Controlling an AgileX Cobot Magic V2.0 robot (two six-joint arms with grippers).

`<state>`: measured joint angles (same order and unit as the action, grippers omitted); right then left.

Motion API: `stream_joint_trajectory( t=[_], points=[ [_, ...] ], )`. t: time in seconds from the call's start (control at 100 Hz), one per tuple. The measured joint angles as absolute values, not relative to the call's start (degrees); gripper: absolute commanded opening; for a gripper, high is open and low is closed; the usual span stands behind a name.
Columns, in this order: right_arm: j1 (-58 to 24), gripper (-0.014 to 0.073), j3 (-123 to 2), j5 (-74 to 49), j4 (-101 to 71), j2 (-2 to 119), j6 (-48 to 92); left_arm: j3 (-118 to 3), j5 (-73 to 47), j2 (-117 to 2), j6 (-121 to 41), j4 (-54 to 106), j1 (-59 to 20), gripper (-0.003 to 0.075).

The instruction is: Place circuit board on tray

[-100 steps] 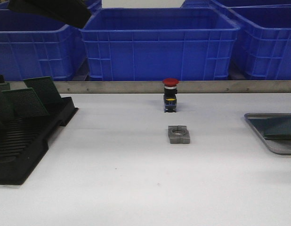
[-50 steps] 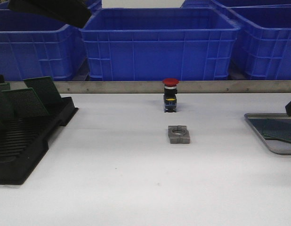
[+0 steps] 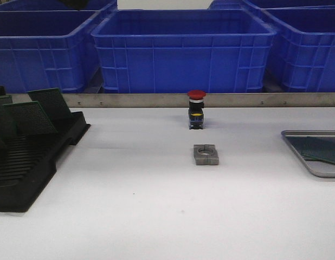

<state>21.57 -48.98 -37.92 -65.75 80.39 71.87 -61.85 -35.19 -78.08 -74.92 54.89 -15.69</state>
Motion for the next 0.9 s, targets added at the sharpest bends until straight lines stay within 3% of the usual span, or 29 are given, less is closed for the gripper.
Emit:
stream_joint_trajectory(
  t=[0.45, 0.67, 0.9],
  points=[
    [21.6, -0.0061, -33.2, -28.0, -86.4, 57.7, 92.5, -44.3, -7.0, -62.1, -69.6, 62.8, -15.7, -0.0020],
    [21.6, -0.0061, -25.7, -27.1, -98.8, 48.1, 104.1, -34.8, -3.9, -50.9, -69.7, 64.8, -15.6, -0.0020],
    [20.1, -0.0061, -18.5, -27.1, -102.1, 35.9, 107.2, -27.3, -3.8, -39.9, -69.7, 65.0, -15.6, -0.0020]
  ],
)
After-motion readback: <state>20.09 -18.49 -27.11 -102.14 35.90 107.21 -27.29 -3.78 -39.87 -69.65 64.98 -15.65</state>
